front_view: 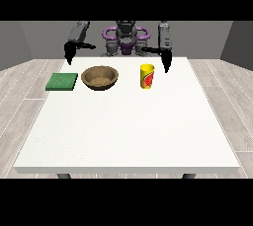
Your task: Pick the cup and pour the ball into the bowl, then pick the bowl and place it on the pad
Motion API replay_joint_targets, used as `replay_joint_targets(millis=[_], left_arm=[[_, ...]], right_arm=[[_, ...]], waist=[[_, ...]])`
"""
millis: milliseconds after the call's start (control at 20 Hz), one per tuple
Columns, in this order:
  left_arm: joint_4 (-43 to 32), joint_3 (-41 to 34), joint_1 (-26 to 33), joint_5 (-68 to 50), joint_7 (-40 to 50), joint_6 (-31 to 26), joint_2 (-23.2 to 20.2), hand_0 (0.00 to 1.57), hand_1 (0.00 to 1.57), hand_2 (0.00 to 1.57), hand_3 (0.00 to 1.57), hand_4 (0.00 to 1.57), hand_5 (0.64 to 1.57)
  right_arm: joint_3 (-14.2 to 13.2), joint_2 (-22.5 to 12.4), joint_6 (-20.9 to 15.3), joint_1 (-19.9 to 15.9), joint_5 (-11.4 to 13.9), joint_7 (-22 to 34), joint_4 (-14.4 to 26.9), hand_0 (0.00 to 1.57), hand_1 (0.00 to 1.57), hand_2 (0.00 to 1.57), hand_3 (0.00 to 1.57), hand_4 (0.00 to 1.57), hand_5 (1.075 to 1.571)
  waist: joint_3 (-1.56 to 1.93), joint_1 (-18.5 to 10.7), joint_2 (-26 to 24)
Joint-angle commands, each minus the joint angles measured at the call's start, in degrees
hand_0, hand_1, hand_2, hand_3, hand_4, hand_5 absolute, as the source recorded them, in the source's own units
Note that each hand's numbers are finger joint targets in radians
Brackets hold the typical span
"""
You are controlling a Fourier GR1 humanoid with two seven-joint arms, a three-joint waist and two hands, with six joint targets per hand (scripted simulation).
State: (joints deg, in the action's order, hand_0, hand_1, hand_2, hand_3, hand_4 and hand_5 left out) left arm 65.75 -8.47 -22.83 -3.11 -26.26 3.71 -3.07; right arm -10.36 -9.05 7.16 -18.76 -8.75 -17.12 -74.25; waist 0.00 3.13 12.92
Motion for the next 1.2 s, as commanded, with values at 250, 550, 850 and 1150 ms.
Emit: replay_joint_targets(millis=[250, 550, 850, 1150], left_arm=[[-16.39, -5.32, -5.79, -0.64, -14.20, 1.75, -1.27, 0.00, 0.00, 0.00, 0.00, 0.00, 1.352], [-21.91, -6.41, -13.10, 0.14, -13.79, 5.29, -3.11, 0.00, 0.00, 0.00, 0.00, 0.00, 1.330], [-27.60, -7.84, -16.09, 0.11, -19.33, 6.31, -3.93, 0.00, 0.00, 0.00, 0.00, 0.00, 1.325], [-24.05, -8.78, -11.54, 6.05, -20.95, 21.83, -6.51, 1.31, 1.31, 1.57, 1.57, 0.98, 1.551]], right_arm=[[-1.36, -3.31, 3.10, -6.22, -3.40, 2.68, -1.40, 0.00, 0.00, 0.00, 0.00, 0.00, 1.569], [-3.19, -5.11, 4.24, -7.00, -4.01, 0.07, 1.15, 0.00, 0.00, 0.00, 0.00, 0.00, 1.569], [-2.46, -5.59, 4.55, -5.87, -2.18, -3.04, -0.27, 0.00, 0.00, 0.00, 0.00, 0.00, 1.569], [-3.72, -8.82, 8.41, -8.35, -5.51, -0.65, -2.39, 0.00, 0.00, 0.16, 0.24, 0.00, 1.569]], waist=[[-0.05, 4.58, 5.75], [-0.01, 5.52, 7.32], [-0.02, 7.30, 12.34], [0.03, 11.46, 15.21]])
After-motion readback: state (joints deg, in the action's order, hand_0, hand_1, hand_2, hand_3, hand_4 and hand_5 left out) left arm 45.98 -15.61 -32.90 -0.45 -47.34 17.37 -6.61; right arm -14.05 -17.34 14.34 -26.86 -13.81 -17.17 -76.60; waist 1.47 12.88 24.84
